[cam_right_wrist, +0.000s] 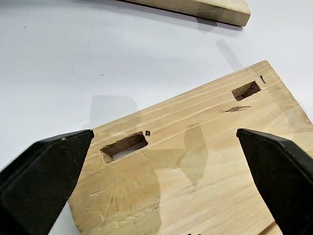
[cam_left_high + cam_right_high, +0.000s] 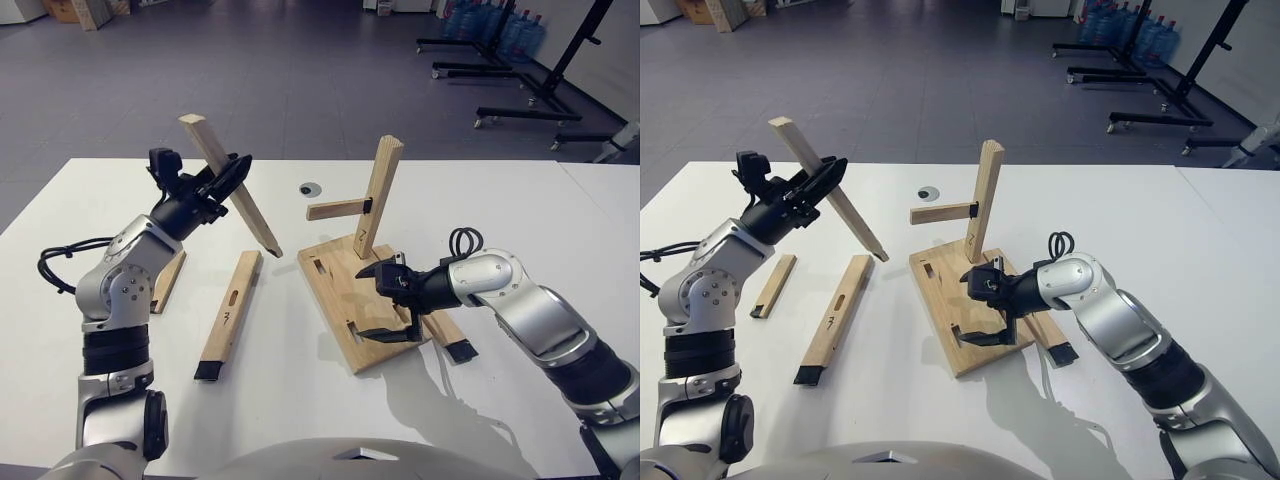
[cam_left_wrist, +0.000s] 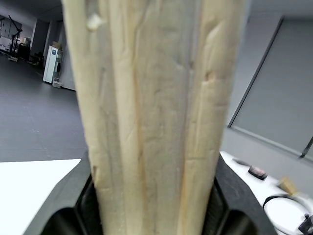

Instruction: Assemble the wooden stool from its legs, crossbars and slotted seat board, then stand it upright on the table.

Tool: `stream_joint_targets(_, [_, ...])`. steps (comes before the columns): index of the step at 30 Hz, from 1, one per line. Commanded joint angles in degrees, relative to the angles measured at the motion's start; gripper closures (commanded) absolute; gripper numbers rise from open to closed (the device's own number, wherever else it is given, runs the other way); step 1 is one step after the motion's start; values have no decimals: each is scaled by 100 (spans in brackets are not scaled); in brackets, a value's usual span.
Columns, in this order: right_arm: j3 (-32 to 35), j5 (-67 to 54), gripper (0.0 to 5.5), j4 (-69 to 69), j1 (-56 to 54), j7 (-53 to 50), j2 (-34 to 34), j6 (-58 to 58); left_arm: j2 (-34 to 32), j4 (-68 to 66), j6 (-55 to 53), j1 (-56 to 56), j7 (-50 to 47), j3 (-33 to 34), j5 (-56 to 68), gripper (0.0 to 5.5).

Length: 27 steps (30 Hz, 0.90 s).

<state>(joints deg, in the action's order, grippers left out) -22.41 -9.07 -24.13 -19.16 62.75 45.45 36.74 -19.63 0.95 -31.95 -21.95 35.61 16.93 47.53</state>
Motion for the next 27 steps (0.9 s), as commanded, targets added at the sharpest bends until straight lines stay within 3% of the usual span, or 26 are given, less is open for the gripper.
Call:
stream_joint_targets(1, [-12,-17,10,77,-162,100,38,-59,315,-471,369,-118,526,218,322,348])
stream_joint_targets(17, [-60,-7,10,136,-304,188,-46,-36,942,-2389,1606,-704,1825,-287,-499,348])
stream_joint_targets(27, [-92,-20,10,60,-281,120,-125,42,1105,-2535,1713,-926,1979,-576,-828,348])
